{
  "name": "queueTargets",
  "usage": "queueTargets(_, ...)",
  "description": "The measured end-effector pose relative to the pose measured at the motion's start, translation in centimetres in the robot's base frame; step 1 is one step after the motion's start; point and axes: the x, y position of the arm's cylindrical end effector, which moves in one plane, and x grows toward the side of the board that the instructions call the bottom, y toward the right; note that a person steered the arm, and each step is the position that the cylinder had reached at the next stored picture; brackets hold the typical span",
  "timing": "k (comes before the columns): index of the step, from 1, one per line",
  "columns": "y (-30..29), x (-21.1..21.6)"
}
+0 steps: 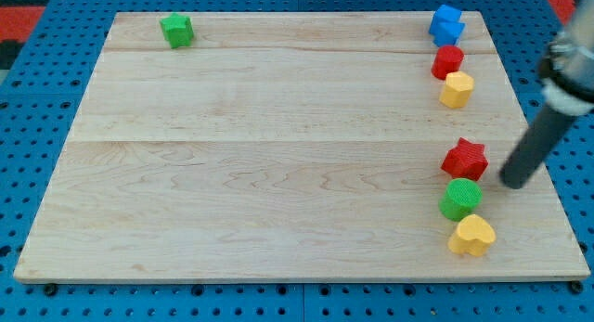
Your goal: Move the red star to the top center of the board
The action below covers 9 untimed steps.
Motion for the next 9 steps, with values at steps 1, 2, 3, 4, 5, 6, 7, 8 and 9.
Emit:
queueTargets(1, -3.9, -2.3)
queueTargets(2, -3.9, -6.3)
queueTargets(3, -7.4, -8.9)
queueTargets(4, -11.2, -9.1)
queueTargets(5, -12.4, -4.8)
queueTargets(6, -14.0, -7.0)
queueTargets(7, -13.9, -11.1)
queueTargets(8, -14.0, -14.8)
queueTargets(9, -15.6, -17.8)
